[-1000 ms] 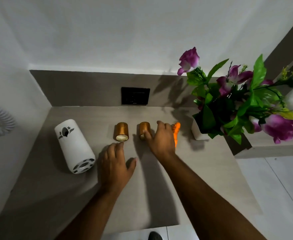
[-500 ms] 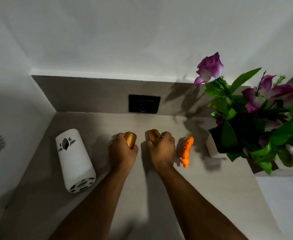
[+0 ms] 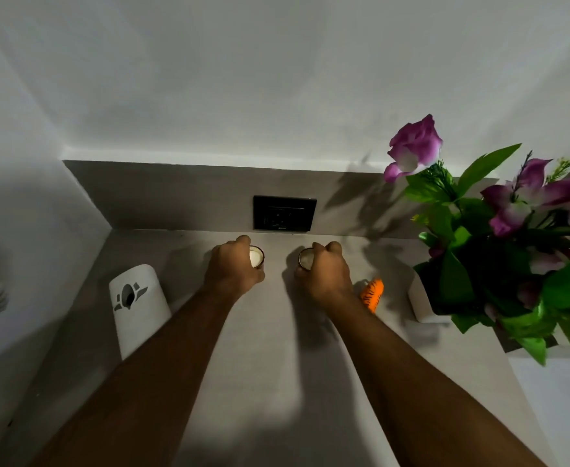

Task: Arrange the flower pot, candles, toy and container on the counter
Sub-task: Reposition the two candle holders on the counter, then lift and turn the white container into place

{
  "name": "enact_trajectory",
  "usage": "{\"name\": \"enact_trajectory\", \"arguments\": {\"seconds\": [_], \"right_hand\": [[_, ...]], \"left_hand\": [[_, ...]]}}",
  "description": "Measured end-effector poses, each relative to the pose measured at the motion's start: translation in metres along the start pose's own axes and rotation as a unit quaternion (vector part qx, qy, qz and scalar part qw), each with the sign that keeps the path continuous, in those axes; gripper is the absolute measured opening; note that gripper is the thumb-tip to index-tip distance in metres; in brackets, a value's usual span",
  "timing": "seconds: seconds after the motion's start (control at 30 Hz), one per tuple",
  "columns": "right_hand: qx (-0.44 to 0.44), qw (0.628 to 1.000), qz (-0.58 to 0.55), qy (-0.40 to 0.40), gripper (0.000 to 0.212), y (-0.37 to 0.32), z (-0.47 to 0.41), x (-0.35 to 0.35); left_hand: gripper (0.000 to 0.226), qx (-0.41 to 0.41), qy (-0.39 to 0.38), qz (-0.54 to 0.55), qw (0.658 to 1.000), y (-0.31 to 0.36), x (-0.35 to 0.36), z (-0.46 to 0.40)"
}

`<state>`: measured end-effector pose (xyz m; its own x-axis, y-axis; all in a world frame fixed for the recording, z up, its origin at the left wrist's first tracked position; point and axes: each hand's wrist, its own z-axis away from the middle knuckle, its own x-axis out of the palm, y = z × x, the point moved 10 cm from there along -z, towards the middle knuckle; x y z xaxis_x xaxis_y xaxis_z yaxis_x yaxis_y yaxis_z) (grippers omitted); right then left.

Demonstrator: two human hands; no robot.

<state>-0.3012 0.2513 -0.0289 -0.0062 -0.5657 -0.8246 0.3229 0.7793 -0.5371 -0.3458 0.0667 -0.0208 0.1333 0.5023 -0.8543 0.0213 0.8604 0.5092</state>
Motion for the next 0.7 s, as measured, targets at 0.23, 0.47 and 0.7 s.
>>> {"name": "enact_trajectory", "arguments": {"seconds": [0.23,0.47,0.7], "right_hand": [[-0.011,0.994,-0.009,0.104,0.093,0.000,0.049,0.002],[-0.102,0.991,0.086,-0.013,0.102,0.007,0.137,0.086],[-0.114,0.977,0.180,-0.010,0.102,0.012,0.156,0.112]], "left_hand": [[0.082,0.032,-0.014,-0.063,0.997,-0.005,-0.017,0.027],[0.032,0.099,0.042,-0.174,0.979,-0.033,-0.087,0.070],[0.075,-0.306,0.049,0.230,0.923,-0.167,-0.072,0.132]]}}
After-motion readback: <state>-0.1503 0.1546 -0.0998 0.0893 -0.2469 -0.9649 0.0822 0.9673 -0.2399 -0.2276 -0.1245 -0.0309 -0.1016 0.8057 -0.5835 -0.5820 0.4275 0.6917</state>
